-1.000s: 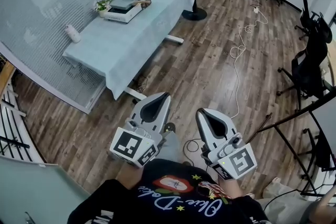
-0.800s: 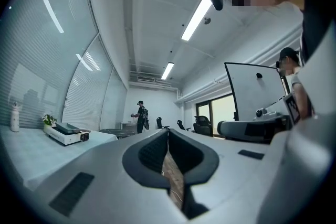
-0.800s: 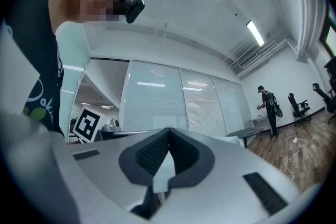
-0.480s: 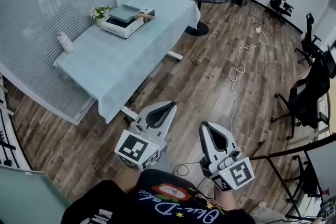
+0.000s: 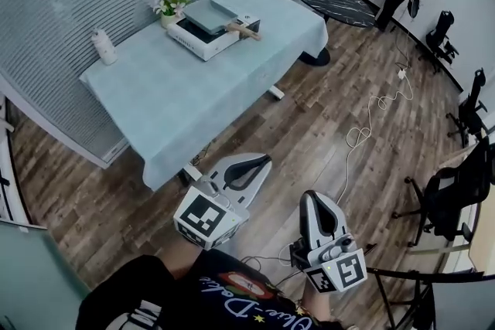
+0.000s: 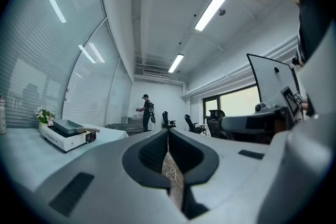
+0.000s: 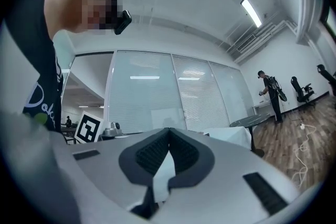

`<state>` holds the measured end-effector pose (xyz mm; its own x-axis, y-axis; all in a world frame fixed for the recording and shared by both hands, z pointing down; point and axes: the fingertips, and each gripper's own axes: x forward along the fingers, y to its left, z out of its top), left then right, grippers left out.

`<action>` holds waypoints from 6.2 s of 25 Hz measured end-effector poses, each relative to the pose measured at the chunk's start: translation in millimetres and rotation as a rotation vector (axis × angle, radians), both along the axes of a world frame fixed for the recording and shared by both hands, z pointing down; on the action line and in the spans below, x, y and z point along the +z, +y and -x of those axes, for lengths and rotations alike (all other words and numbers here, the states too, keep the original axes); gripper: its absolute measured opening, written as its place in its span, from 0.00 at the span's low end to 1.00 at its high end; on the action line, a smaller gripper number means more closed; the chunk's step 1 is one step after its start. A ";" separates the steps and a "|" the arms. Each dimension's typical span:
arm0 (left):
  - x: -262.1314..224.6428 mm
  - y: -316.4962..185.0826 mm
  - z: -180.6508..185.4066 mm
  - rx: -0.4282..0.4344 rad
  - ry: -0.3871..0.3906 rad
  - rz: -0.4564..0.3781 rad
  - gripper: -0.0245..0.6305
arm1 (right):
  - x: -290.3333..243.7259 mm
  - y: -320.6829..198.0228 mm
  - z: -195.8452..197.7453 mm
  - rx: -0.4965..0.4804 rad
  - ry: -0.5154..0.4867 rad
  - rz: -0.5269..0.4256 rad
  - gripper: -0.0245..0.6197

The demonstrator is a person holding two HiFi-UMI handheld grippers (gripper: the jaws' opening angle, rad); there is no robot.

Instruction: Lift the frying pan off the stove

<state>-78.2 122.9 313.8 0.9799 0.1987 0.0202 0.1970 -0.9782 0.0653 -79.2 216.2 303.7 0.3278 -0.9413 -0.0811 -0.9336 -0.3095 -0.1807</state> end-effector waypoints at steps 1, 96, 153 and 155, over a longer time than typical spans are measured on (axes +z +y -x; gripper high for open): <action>0.0 -8.7 -5.4 -0.002 0.002 0.005 0.05 | -0.7 -8.5 -5.5 -0.003 -0.001 0.001 0.04; 94.9 -397.5 -300.9 -0.810 -0.086 0.422 0.23 | 55.5 -395.3 -396.0 -0.873 -0.096 0.114 0.07; 160.6 -460.8 -378.2 -0.491 0.082 1.227 0.35 | 156.9 -498.6 -351.7 -1.088 -0.682 0.392 0.31; 162.4 -460.5 -378.4 -0.504 0.063 1.227 0.33 | 157.8 -498.9 -352.4 -1.080 -0.694 0.391 0.30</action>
